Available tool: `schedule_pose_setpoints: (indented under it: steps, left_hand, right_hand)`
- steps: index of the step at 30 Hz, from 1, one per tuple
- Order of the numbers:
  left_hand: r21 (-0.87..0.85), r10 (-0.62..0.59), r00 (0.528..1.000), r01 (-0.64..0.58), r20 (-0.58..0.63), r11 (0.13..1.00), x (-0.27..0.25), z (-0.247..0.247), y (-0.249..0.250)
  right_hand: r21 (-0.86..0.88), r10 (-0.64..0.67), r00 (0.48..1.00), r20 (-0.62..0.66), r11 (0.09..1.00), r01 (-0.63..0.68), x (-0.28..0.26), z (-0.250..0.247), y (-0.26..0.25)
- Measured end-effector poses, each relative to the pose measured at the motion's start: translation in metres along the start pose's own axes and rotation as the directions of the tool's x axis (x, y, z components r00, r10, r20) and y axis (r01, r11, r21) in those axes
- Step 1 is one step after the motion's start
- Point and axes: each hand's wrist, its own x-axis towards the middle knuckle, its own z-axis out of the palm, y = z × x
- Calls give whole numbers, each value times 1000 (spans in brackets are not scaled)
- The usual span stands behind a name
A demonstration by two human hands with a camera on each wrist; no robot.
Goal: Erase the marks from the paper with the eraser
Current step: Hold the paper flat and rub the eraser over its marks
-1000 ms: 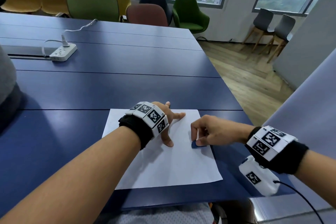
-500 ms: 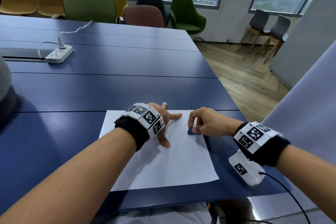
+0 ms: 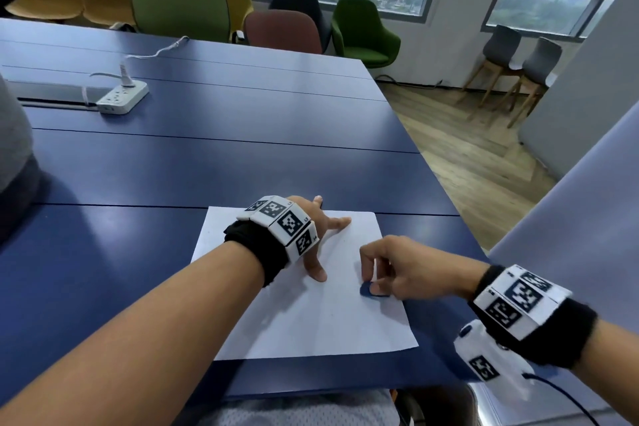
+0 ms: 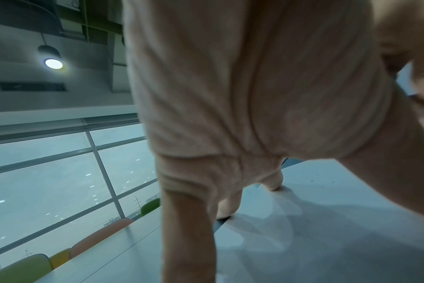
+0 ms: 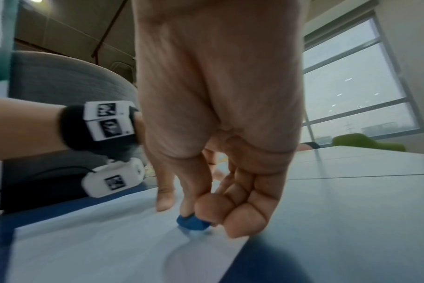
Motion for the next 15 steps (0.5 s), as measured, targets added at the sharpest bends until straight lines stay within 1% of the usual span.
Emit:
schedule_pose_setpoints:
  steps: [1, 2, 5, 6, 8, 11, 12, 13, 15]
  left_hand:
    - [0, 0, 1000, 0, 0, 1000, 0, 0, 0]
    - [1, -1, 1000, 1, 0, 1000, 0, 0, 0]
    - [6, -2, 1000, 2, 0, 1000, 1, -1, 1]
    - [7, -3, 1000, 3, 2, 1000, 1, -1, 2]
    - [6, -5, 1000, 5, 6, 1000, 1, -1, 1]
    - [-8, 0, 1000, 0, 7, 1000, 2, 0, 0]
    - [-8, 1, 1000, 0, 8, 1000, 2, -1, 1]
    - [-5, -1, 1000, 1, 9, 1000, 2, -1, 1]
    - [5, -5, 1000, 5, 7, 1000, 2, -1, 2]
  right_hand:
    - [-7, -5, 1000, 29, 1000, 5, -2, 0, -2]
    - [-7, 3, 1000, 16, 1000, -3, -1, -2, -3]
    - [58, 85, 988, -132, 995, -77, 4, -8, 2]
    - [78, 98, 982, -159, 993, -87, 3, -5, 3]
    - [68, 75, 988, -136, 995, -67, -3, 3, 0]
    - [36, 30, 999, -34, 999, -29, -12, 10, -10]
    - [12, 35, 999, -36, 999, -34, -11, 7, -11]
    - [-12, 43, 997, -64, 999, -44, -8, 3, -9]
    - [-16, 74, 984, -163, 997, -78, -3, -4, -4]
